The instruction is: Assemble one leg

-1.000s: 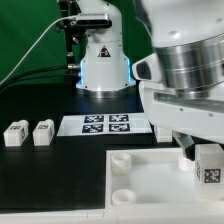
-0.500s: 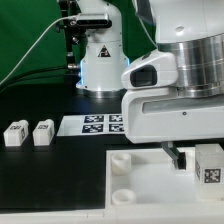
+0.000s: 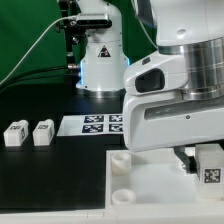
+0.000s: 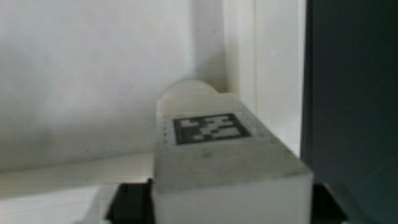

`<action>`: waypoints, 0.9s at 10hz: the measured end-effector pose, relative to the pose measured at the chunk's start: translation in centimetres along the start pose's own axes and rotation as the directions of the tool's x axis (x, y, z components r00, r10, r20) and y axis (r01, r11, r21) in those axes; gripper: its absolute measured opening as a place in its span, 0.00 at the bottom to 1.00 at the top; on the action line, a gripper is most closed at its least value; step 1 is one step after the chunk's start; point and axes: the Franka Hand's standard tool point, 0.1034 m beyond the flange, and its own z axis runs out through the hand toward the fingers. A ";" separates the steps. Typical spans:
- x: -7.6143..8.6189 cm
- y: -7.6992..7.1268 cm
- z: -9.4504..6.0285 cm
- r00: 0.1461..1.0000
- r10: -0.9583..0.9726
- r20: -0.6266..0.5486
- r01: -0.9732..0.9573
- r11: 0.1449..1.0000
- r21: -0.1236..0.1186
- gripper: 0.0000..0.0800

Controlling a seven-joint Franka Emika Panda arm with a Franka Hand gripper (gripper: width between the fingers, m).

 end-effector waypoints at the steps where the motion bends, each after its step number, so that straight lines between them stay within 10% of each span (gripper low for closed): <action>1: 0.0 0.1 0.0 0.994 0.111 0.000 -0.111 0.994 0.000 0.37; 4: 0.0 0.5 0.0 0.882 0.470 0.005 -0.470 0.882 0.009 0.37; 9: -0.2 0.1 0.2 0.192 0.977 0.088 -0.981 0.191 0.016 0.37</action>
Offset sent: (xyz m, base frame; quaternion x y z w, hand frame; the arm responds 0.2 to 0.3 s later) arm 0.0031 -0.0083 0.0020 0.0245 0.0122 0.4353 0.8999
